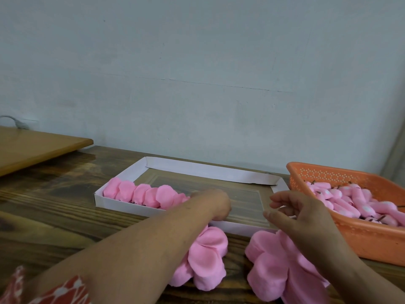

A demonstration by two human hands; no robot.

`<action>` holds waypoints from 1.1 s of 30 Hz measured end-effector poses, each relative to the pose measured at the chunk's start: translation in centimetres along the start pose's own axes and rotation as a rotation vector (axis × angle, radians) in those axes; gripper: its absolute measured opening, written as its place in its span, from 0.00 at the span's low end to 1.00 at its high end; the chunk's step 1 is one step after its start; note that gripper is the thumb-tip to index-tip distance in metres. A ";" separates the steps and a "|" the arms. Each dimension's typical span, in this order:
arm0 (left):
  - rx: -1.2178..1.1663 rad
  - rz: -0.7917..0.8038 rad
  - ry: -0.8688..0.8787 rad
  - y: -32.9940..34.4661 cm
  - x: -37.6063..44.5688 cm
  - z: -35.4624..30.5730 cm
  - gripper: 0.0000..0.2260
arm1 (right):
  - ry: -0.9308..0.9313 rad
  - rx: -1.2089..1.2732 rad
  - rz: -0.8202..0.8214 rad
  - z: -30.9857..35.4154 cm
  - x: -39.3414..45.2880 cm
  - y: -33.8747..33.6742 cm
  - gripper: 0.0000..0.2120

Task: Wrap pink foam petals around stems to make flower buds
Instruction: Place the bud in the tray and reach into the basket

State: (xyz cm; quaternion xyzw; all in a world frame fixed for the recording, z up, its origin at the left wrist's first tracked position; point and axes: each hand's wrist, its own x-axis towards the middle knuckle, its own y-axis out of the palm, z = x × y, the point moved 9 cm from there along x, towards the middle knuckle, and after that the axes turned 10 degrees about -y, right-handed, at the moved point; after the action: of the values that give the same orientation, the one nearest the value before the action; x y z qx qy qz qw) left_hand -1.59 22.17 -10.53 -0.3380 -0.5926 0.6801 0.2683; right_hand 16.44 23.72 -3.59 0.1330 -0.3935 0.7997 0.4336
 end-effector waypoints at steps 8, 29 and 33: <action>0.055 0.050 -0.003 0.3 0.3 0.1 0.15 | 0.006 -0.004 0.003 -0.2 -0.1 0.0 0.13; -0.082 0.057 -0.148 -0.1 -0.9 0.6 0.15 | 0.027 0.029 -0.017 0.0 0.0 -0.2 0.13; -0.100 0.068 -0.128 -0.3 -1.2 0.7 0.15 | 0.023 0.027 -0.014 0.0 0.0 -0.2 0.11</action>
State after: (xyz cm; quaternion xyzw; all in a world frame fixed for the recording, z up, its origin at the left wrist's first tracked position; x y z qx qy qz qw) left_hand -1.40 20.81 -10.02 -0.3267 -0.6301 0.6785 0.1895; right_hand 16.61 23.78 -3.46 0.1325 -0.3766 0.8033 0.4420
